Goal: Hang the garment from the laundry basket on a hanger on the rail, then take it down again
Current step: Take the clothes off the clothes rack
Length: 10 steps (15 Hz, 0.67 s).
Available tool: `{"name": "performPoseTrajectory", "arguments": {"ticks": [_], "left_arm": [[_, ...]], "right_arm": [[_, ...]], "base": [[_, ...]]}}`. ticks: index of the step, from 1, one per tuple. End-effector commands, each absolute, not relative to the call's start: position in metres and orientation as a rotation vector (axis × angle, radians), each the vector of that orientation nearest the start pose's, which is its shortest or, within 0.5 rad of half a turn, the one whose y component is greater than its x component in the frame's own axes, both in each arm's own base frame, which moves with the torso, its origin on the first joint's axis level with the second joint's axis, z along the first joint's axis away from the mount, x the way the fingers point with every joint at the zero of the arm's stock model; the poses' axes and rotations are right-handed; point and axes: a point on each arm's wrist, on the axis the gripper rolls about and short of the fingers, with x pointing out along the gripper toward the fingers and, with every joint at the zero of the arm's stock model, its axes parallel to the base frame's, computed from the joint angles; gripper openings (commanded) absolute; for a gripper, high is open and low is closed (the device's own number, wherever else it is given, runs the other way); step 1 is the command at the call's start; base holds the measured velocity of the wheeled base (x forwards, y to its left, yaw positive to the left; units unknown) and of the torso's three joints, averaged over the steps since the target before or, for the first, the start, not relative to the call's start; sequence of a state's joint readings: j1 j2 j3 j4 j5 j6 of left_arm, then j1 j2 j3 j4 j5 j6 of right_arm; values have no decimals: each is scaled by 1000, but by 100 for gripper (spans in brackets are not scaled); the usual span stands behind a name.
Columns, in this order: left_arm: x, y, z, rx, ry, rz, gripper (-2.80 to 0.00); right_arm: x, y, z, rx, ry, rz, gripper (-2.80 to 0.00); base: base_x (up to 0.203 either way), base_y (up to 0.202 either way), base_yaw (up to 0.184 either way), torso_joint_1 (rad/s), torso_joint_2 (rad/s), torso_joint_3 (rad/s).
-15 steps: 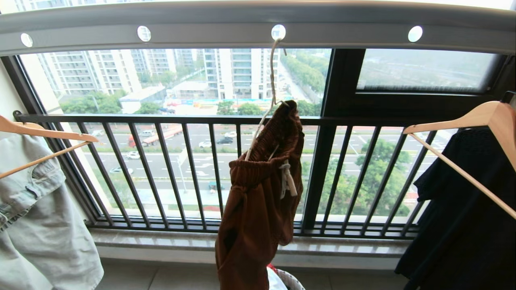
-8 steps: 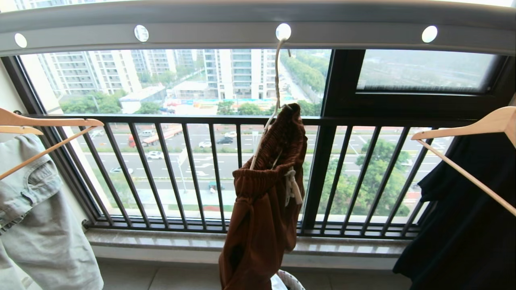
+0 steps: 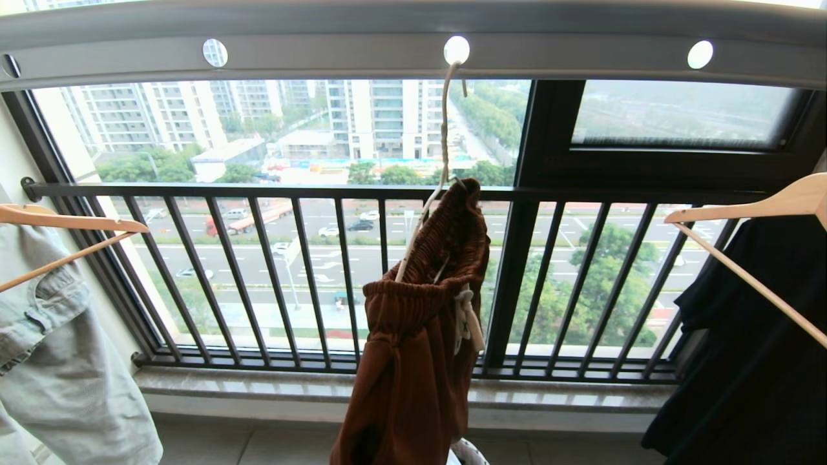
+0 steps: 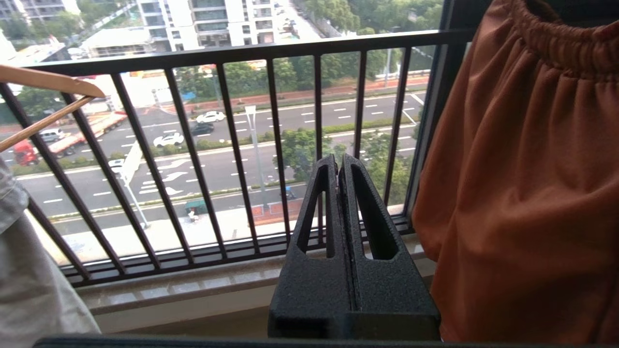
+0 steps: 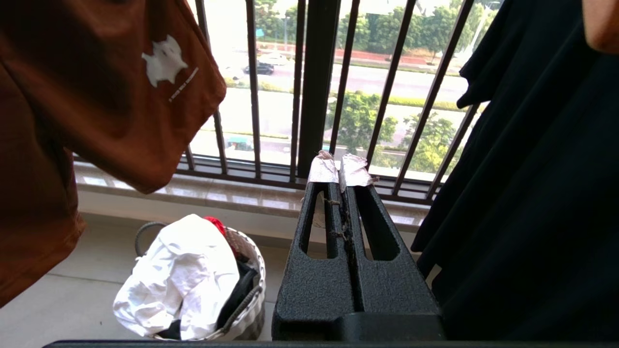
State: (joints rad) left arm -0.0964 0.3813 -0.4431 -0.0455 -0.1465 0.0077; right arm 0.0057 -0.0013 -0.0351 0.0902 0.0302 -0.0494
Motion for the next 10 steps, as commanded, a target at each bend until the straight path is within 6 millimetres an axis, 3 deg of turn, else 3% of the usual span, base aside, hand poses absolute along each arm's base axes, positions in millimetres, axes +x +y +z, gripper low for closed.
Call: {"name": "performPoseTrajectory", "arguments": {"ticks": [1,5,10], "left_arm": [[37,-10,243,6,6,-366,-280],[97,-32,289,-1,85,-598,-280],[149,-96,321,10,160,-848,-280]], "right_arm": [[-26,1,76,-48,54,38,-280],[-26,1,76,-48,55,38,-280],[-26,1,76,-48,54,38,-280]], "base": [[0,0,0,0,0,0],[0,0,0,0,0,0],[0,0,0,0,0,0]]}}
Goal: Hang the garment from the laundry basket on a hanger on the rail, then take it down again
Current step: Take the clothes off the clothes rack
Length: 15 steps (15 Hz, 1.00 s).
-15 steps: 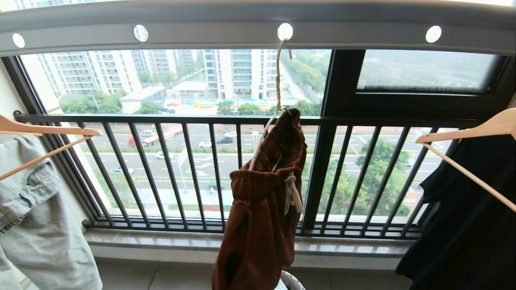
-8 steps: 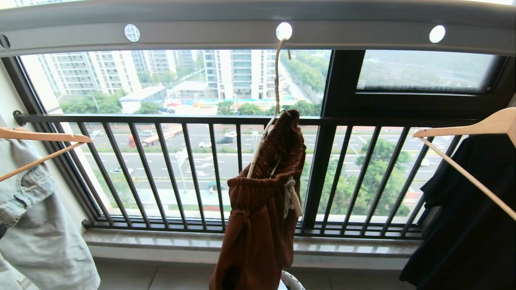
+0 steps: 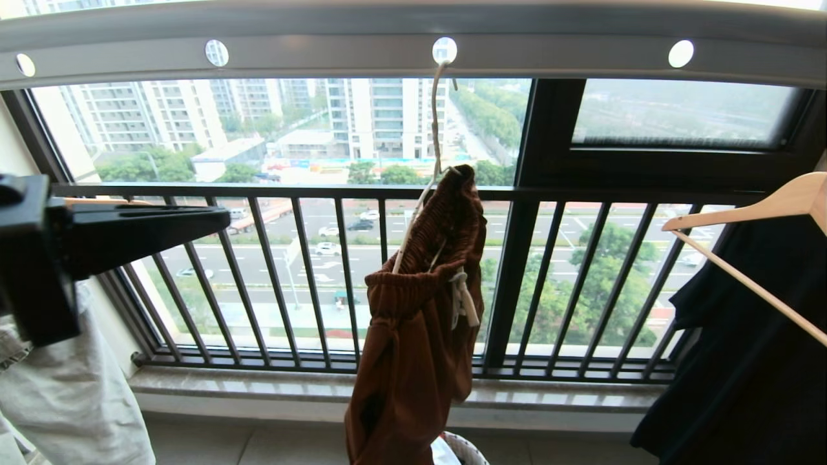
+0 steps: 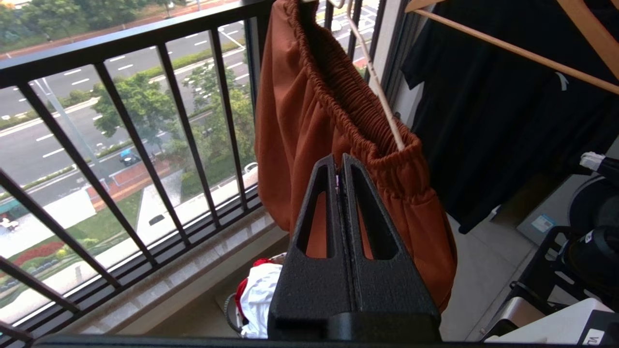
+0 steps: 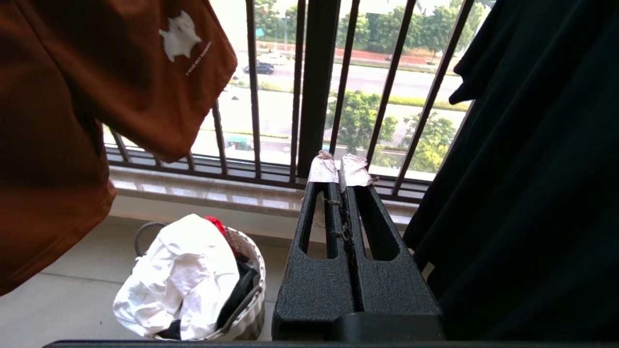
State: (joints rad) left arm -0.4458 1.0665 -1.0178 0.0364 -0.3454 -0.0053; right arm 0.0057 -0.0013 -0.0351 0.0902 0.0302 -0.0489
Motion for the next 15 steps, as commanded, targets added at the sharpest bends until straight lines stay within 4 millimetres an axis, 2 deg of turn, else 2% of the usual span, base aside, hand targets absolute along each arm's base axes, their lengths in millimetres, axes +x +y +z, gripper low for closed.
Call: {"name": "performPoseTrajectory", "arguments": {"ticks": [1,4,5,11,15], "left_arm": [[157,-112,326,20,157,-826,-280],[172,-144,335,41,152,-735,-278],[175,-148,335,40,153,-736,0],[197,-177,341,25,149,-753,0],[217,-195,333,37,155,-727,0]], "right_arm": [[-26,1,76,-50,54,38,-280],[-26,1,76,-50,54,38,-280],[-26,1,76,-48,56,38,-280],[-26,1,76,-50,55,38,-280],[-26,1,76,-49,54,38,-280]], "base": [[0,0,0,0,0,0],[0,0,0,0,0,0],[0,0,0,0,0,0],[0,0,0,0,0,0],[0,0,0,0,0,0]]}}
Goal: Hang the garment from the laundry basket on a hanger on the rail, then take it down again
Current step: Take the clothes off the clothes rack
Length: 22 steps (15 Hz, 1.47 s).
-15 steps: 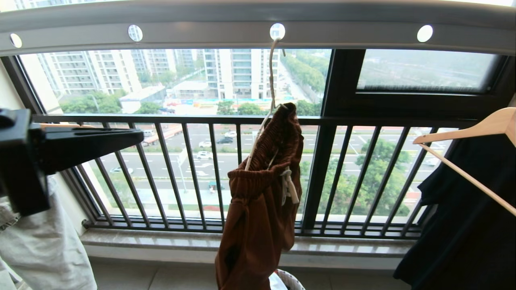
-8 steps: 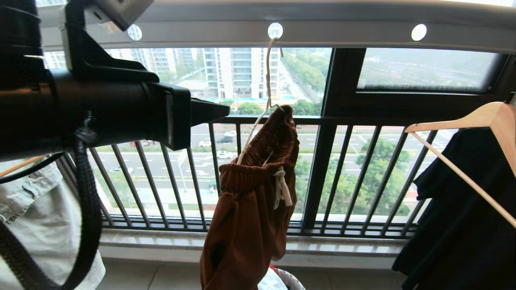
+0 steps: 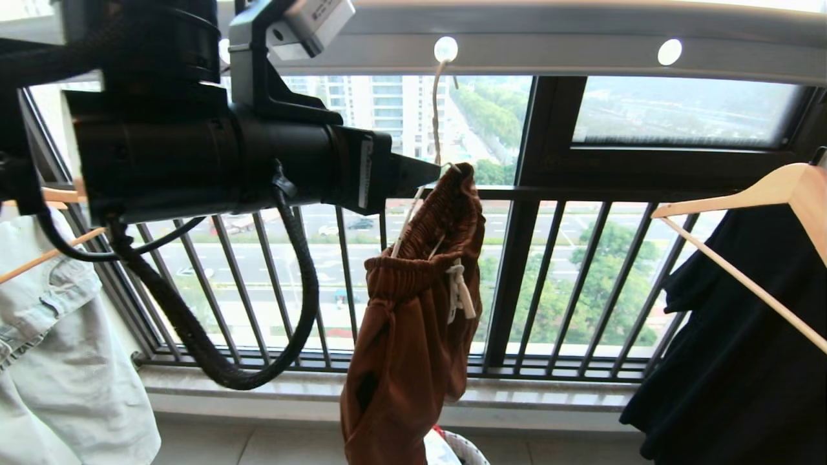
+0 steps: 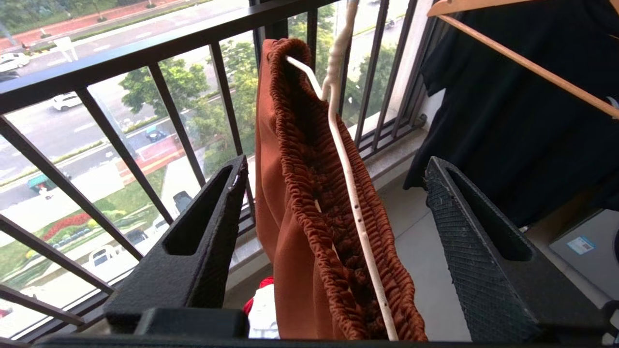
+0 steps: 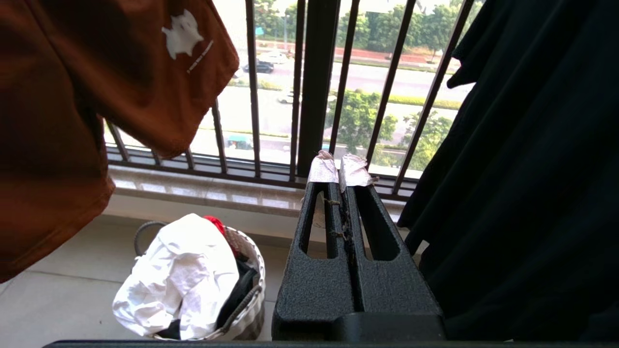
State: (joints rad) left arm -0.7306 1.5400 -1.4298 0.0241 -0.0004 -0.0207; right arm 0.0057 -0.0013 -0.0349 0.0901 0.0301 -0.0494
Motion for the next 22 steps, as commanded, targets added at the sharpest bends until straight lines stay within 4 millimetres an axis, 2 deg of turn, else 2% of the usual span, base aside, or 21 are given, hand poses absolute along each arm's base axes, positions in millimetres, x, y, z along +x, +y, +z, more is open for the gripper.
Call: {"name": "performPoseTrajectory", "arguments": {"ticks": [1,5,11,12,22], "left_arm": [[225,-202,330,31,140,-724,0],[258,-228,323,1,45,-705,0],[267,-236,313,14,66,-658,0],[267,-236,312,33,69,-630,-280],[266,-234,316,52,43,-600,-280]], "right_arm": [[-26,1,76,-48,54,38,-280],[-26,1,76,-50,54,38,-280],[-26,1,76,-49,54,38,-280],[-26,1,76,-49,54,38,-280],[-26,1,76,-48,55,38,-280]], "base": [[0,0,0,0,0,0],[0,0,0,0,0,0],[0,0,0,0,0,0],[0,0,0,0,0,0],[0,0,0,0,0,0]]}}
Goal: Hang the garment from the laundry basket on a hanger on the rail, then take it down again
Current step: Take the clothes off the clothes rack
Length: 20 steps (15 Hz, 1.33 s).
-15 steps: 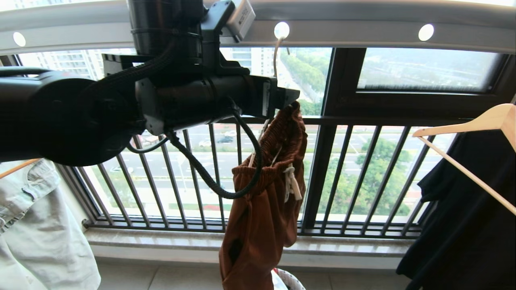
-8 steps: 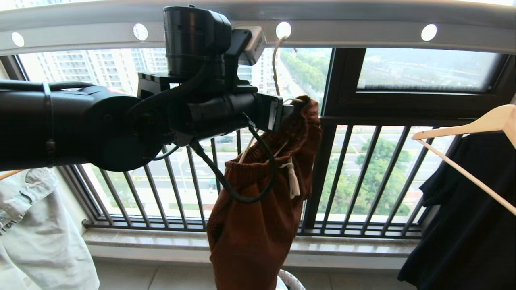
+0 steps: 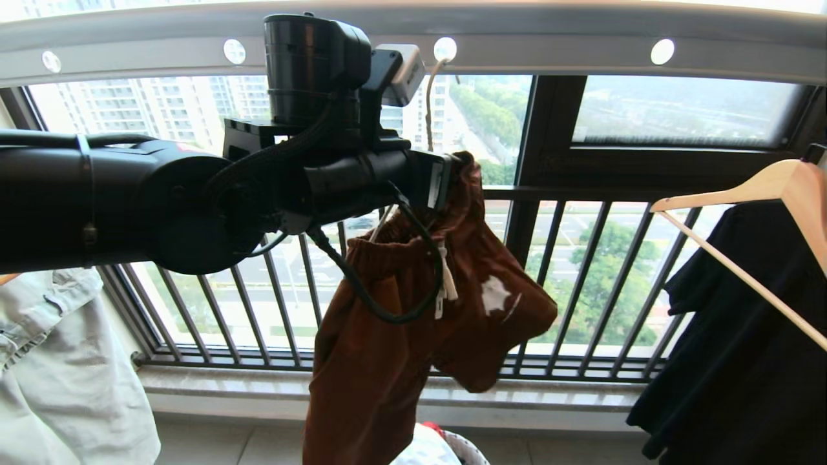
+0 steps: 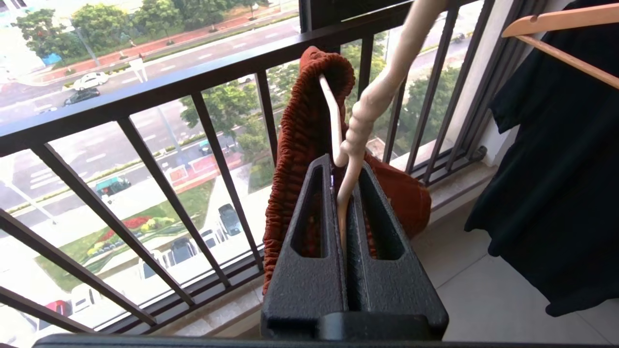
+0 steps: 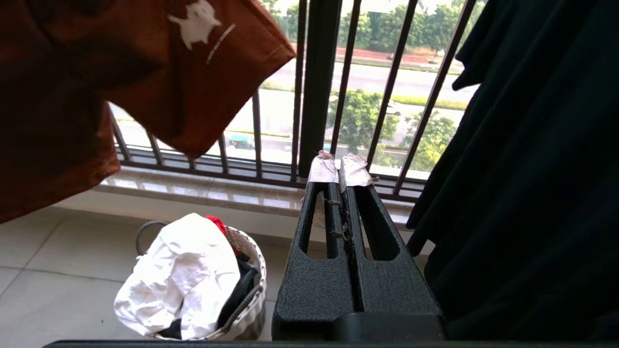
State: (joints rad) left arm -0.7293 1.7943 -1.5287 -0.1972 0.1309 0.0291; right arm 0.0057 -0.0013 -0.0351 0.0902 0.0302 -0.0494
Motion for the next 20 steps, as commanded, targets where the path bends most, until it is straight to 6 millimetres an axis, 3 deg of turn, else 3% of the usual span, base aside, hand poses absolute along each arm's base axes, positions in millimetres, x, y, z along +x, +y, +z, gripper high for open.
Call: {"name": "performPoseTrajectory", "arguments": {"ticks": [1,9,13,20], "left_arm": [[265,-233,317,51,41,-600,-280],[254,-223,323,47,31,-596,-280],[241,-212,335,33,-2,-597,-280],[193,-181,369,-14,-100,-631,-280]], "right_arm": [[-26,1,76,-48,56,38,-280],[-26,1,76,-49,54,38,-280],[-26,1,76,-50,54,38,-280],[-26,1,76,-48,55,38,-280]], "base": [[0,0,0,0,0,0],[0,0,0,0,0,0],[0,0,0,0,0,0],[0,0,0,0,0,0]]}}
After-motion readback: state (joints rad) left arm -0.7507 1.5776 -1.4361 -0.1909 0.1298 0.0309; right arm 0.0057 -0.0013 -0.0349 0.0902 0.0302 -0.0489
